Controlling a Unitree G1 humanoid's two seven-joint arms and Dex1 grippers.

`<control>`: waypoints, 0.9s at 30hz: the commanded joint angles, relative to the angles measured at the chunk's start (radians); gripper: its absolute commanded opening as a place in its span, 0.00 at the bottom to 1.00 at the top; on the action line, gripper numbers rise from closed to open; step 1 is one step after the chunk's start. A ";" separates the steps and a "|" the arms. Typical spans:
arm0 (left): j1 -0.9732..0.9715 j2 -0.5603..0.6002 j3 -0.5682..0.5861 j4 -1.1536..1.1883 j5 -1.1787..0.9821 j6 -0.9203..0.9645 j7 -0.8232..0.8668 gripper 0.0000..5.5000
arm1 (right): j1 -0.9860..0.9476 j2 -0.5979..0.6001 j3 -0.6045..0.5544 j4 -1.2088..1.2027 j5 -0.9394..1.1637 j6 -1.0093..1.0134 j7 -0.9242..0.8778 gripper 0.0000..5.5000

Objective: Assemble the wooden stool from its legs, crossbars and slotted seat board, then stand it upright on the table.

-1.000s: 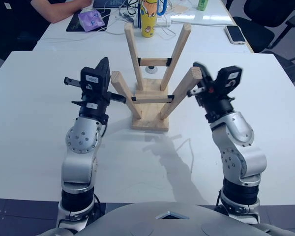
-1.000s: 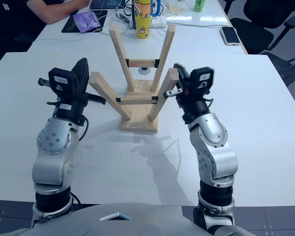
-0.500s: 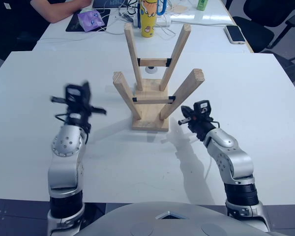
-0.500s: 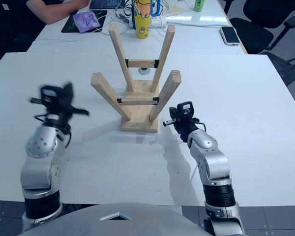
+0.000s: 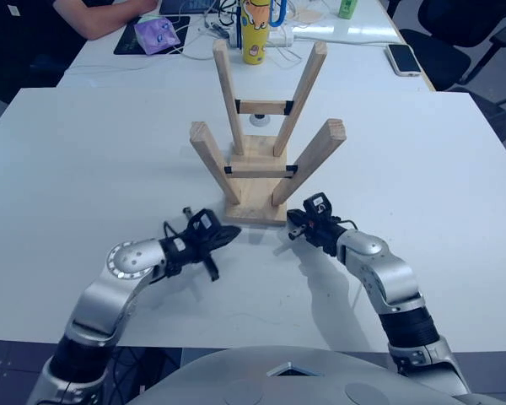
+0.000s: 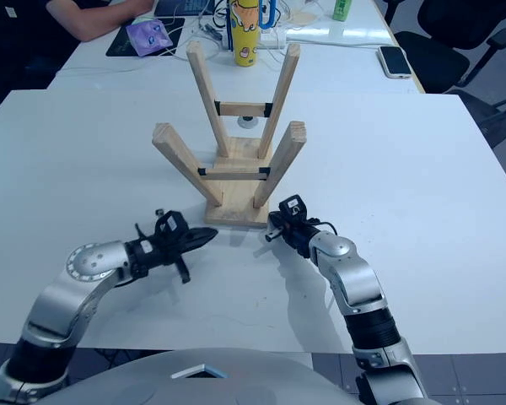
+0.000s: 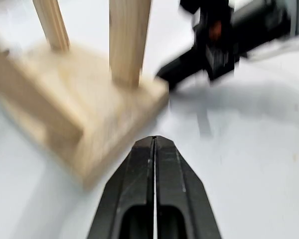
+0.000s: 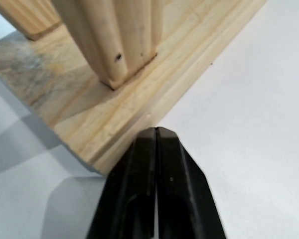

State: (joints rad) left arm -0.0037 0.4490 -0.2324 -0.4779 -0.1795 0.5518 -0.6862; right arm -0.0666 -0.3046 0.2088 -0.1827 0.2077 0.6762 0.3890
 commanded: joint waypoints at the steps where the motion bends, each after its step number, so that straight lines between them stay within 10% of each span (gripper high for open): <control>1: -0.053 -0.070 -0.035 0.094 0.050 -0.043 0.085 0.00 | -0.025 -0.008 0.023 0.045 -0.017 0.002 0.029 0.00; 20: -0.093 -0.163 -0.128 0.356 0.196 -0.089 0.220 0.00 | -0.048 -0.018 0.062 0.074 -0.030 -0.027 0.080 0.00; 27: -0.081 -0.120 -0.155 0.366 0.233 0.035 0.212 0.00 | -0.088 -0.046 -0.125 0.123 0.060 -0.217 0.158 0.00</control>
State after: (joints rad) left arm -0.1252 0.2972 -0.3819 -0.1637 0.0303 0.5040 -0.4737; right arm -0.1240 -0.3241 0.1862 -0.0700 0.2029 0.5028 0.5022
